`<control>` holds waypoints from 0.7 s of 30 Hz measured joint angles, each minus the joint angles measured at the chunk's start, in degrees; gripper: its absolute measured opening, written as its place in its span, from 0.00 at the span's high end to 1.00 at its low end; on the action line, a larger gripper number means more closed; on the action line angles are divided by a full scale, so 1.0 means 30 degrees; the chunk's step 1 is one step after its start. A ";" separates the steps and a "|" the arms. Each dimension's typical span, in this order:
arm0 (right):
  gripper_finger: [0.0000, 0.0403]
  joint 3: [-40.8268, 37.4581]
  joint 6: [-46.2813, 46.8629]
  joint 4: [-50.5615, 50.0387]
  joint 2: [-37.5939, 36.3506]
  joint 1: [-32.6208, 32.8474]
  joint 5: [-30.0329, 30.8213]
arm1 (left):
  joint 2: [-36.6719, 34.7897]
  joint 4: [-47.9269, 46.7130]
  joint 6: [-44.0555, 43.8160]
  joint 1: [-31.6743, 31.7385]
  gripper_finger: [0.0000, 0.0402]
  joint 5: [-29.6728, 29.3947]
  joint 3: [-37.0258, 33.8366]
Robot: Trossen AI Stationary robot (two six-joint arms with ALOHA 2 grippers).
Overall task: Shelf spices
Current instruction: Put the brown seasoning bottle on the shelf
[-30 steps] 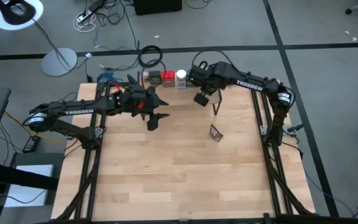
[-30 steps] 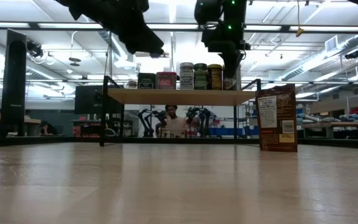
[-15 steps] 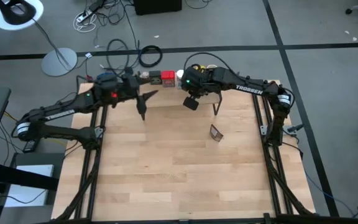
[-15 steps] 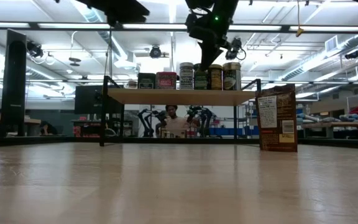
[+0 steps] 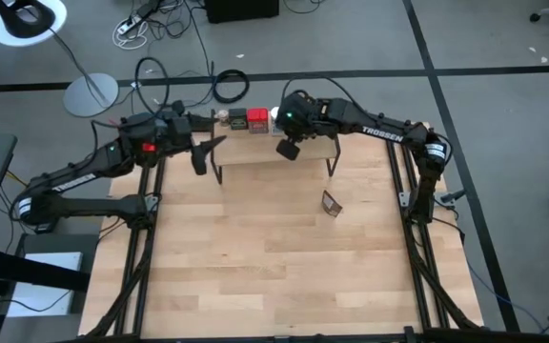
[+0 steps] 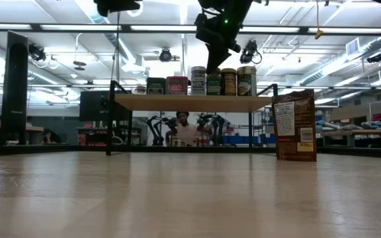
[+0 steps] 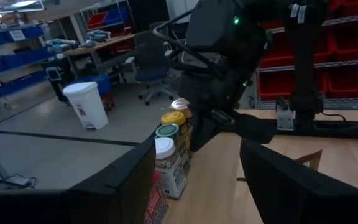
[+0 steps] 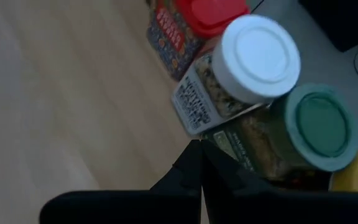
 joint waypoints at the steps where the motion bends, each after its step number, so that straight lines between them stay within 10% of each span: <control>1: 1.00 0.0000 0.0000 0.0179 0.0000 -0.0052 -0.0084 | -0.0134 -0.0072 -0.0035 0.0000 0.41 -0.0006 0.0000; 21: 1.00 0.0000 -0.0510 0.1776 0.0015 -0.1694 -0.2521 | -0.0808 -0.1017 -0.0062 0.0000 0.41 0.0059 0.0000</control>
